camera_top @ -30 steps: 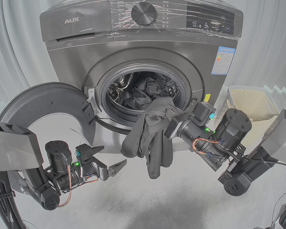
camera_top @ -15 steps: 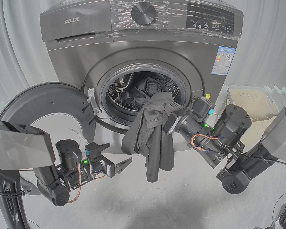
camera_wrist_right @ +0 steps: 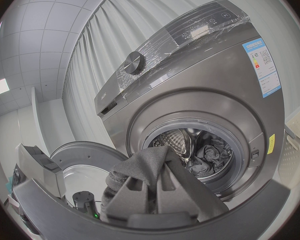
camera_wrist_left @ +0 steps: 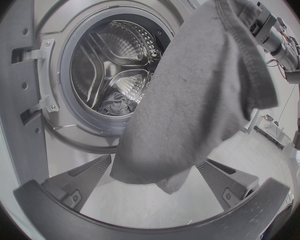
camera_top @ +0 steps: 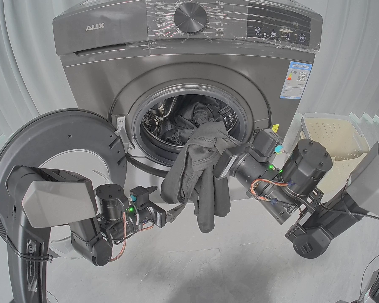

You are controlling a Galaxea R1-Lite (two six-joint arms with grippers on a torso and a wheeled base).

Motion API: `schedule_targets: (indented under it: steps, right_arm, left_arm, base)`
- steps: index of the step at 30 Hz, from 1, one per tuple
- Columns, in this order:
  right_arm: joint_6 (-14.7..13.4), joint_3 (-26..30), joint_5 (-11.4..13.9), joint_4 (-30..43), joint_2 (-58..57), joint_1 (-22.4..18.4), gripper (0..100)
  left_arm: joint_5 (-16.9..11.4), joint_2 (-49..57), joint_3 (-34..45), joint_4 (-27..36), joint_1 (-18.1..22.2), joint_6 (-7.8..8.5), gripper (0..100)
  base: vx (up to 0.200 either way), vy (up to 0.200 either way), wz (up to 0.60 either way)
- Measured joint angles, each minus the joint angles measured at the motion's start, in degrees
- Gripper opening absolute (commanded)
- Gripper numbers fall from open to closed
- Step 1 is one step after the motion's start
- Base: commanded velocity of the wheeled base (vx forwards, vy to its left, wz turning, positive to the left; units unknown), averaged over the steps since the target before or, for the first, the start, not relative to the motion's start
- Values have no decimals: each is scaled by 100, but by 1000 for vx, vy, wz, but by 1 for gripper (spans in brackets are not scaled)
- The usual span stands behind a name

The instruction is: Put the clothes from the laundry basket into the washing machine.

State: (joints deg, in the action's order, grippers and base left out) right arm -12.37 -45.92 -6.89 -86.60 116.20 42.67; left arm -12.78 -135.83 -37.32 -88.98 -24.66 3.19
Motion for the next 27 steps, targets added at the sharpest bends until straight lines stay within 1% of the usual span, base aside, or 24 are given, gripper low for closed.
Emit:
schedule_targets:
  steps: [9,10,15,21,27]
  right_arm:
    - [-2,-11,-66,-11,4,94,0]
    - [-2,-11,-68,-13,1,96,0]
    - [0,15,-74,-63,9,99,0]
    - [-10,54,-74,-93,26,93,0]
    - [-5,80,-69,-96,65,41,0]
  left_arm:
    - [255,-433,-701,0,-41,9,100]
    - [262,-452,-734,0,-39,11,0]
    - [266,-497,-827,2,-9,68,0]
    - [271,-450,-866,5,30,77,0]
    - [257,-118,-780,-2,77,77,0]
  base:
    - [0,0,0]
    - [0,0,0]
    - [0,0,0]
    - [0,0,0]
    - [0,0,0]
